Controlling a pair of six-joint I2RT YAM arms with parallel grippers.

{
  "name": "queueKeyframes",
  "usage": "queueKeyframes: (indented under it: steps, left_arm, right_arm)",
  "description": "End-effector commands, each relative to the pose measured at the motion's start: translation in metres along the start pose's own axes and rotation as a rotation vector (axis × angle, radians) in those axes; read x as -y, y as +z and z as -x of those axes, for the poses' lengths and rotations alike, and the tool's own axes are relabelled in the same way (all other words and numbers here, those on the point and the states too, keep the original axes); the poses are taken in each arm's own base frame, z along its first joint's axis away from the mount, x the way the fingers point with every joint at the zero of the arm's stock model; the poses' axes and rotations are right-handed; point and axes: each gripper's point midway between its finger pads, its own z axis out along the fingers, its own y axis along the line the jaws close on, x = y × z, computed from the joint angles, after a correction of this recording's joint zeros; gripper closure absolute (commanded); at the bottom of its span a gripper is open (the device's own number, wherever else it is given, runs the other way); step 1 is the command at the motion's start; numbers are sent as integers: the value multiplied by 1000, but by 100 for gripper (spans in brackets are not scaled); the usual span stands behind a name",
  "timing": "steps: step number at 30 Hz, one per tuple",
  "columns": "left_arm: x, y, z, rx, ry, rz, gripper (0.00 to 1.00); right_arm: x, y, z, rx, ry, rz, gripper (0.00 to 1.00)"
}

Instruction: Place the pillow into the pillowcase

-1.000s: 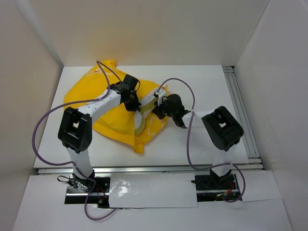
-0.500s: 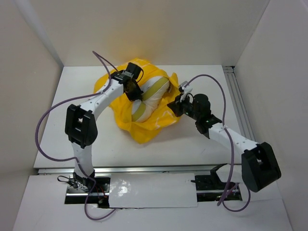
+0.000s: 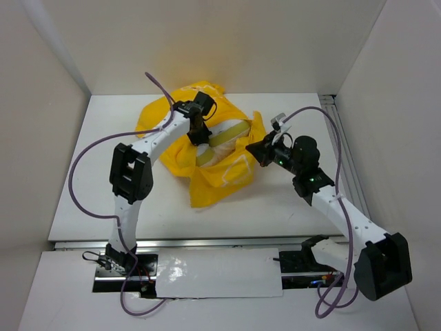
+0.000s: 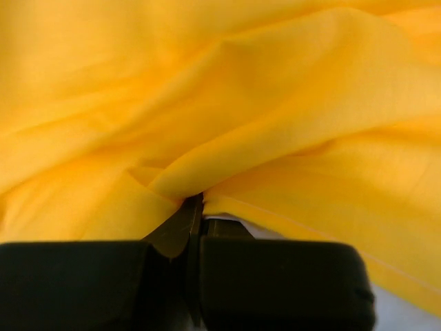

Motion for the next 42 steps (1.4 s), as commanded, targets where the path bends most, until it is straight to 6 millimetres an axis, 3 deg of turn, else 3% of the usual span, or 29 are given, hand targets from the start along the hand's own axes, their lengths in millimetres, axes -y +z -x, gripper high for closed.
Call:
queueKeyframes:
  steps: [1, 4, 9, 11, 12, 13, 14, 15, 16, 17, 20, 21, 22, 24, 25, 27, 28, 29, 30, 32, 35, 39, 42]
  left_arm:
    - [-48, 39, 17, 118, 82, 229, 100]
    - [-19, 24, 9, 138, 130, 132, 100]
    - [5, 14, -5, 182, 250, 80, 100]
    - [16, 8, -21, 174, 343, 29, 100]
    - [20, 6, -29, 131, 402, -24, 100]
    - [35, 2, -37, 124, 438, -103, 100]
    - [36, -8, -43, 100, 463, -154, 100]
    - [40, -16, -51, 70, 486, -213, 93]
    - [42, -24, -51, 72, 498, -249, 72]
    - [49, -33, -48, 96, 487, -300, 61]
    - [53, -69, -46, 131, 536, -422, 36]
    - [56, -77, -44, 156, 560, -464, 34]
    - [62, -102, -41, 175, 569, -535, 31]
    - [67, -121, -32, 227, 583, -576, 14]
    - [71, -129, -27, 251, 587, -596, 4]
    - [78, -140, -18, 295, 597, -612, 0]
    - [89, -147, -14, 309, 619, -642, 0]
    - [95, -146, -13, 309, 633, -653, 0]
    - [101, -130, -15, 290, 639, -636, 0]
    - [119, -129, -11, 302, 685, -669, 0]
    - [147, -119, -28, 252, 774, -763, 0]
    - [181, -112, -79, 214, 941, -896, 0]
    - [180, -96, -109, 168, 1025, -913, 0]
  right_arm:
    - [-37, -21, 92, 301, -127, 140, 100]
    - [-39, -15, 90, 286, -115, 169, 100]
    - [-41, -13, 102, 313, -130, 156, 100]
    - [-38, -8, 106, 336, -126, 150, 100]
    - [-40, -7, 118, 353, -134, 154, 100]
    - [-32, 1, 115, 334, -128, 130, 100]
    - [-27, 4, 119, 342, -123, 103, 100]
    - [-23, 6, 122, 346, -120, 86, 100]
    - [-23, 6, 122, 346, -120, 86, 100]
    - [-20, 8, 122, 342, -131, 88, 100]
    - [-23, 9, 114, 309, -145, 129, 100]
    - [-23, 9, 114, 309, -145, 129, 100]
    - [-25, 7, 103, 292, -141, 142, 100]
    - [-29, -2, 101, 297, -143, 143, 100]
    - [-27, -6, 87, 267, -151, 147, 100]
    - [-36, -22, 85, 280, -173, 156, 100]
    - [-37, -26, 71, 263, -178, 163, 100]
    - [-39, -32, 67, 267, -180, 163, 100]
    - [-41, -41, 70, 289, -169, 145, 100]
    - [-33, -47, 62, 282, -150, 90, 100]
    - [-24, -52, 55, 250, -149, 37, 100]
    - [-20, -52, 54, 245, -142, 15, 100]
    - [-10, -51, 57, 250, -121, -43, 100]
